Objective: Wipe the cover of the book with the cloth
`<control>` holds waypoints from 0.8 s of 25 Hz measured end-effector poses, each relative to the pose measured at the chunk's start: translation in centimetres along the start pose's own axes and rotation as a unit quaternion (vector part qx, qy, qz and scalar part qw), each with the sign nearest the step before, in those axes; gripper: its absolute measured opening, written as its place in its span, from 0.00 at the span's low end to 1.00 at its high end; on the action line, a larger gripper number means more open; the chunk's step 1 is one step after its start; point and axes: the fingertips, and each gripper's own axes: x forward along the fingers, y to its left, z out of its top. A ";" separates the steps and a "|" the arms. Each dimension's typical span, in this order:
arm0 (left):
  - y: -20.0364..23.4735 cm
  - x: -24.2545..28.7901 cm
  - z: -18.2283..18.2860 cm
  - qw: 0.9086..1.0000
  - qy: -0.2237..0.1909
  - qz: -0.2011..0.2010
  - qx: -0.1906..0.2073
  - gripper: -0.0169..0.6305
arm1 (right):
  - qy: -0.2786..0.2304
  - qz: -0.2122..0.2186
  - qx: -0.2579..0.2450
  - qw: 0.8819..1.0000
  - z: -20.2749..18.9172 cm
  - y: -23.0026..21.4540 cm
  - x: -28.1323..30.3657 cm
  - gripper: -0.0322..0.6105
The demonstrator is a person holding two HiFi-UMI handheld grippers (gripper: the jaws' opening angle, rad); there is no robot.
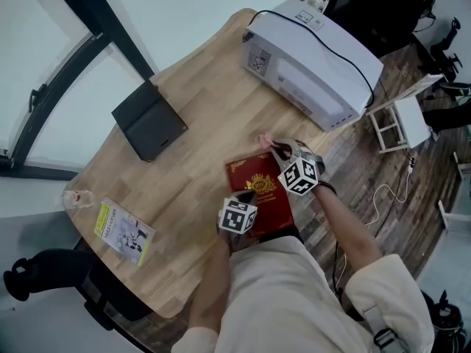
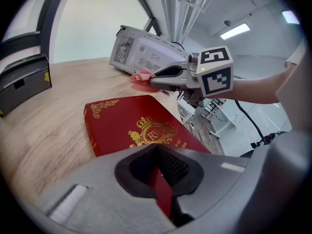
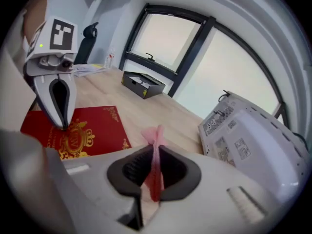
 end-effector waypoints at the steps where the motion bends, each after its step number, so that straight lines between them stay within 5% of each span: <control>1: 0.0 0.0 0.0 1.000 0.000 0.000 0.000 0.04 | -0.008 0.012 -0.015 1.000 0.2 0.7 -0.3 0.10; 7: 0.0 -0.1 0.0 1.000 -0.003 0.001 0.004 0.04 | -0.005 0.085 -0.096 0.992 -0.5 6.8 -1.5 0.10; 20: -0.1 -0.1 -0.5 1.000 -0.003 0.001 0.013 0.04 | 0.029 0.183 -0.060 0.981 -2.7 15.7 -7.1 0.10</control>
